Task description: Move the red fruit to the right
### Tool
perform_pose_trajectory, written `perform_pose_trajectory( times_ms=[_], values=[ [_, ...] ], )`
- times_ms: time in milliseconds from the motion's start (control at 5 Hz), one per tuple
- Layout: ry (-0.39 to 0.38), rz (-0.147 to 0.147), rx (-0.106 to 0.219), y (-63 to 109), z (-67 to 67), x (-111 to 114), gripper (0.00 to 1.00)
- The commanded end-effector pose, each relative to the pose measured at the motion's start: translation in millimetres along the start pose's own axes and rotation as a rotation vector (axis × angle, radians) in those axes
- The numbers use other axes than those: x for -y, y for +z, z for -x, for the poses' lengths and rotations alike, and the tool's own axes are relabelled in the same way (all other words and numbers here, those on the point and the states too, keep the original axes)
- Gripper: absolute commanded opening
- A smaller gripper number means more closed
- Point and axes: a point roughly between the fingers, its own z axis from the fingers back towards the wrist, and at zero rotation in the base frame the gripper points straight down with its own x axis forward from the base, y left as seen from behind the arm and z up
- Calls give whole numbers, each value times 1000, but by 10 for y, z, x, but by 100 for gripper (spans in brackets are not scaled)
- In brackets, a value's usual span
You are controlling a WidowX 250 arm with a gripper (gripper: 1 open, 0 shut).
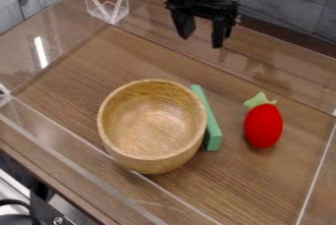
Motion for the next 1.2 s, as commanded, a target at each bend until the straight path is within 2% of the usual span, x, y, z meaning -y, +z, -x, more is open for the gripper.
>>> perform_pose_trajectory(
  times_ms=[0, 200, 600, 800, 1000],
  values=[
    [-29, -12, 95, 200, -142, -78, 100],
    [-45, -8, 102, 353, -162, -96, 100],
    [-34, 5, 28, 26, -128, -89, 100],
    [-44, 18, 1, -51, -29, 143, 100],
    [-80, 31, -8, -95, 95, 573, 100]
  ],
)
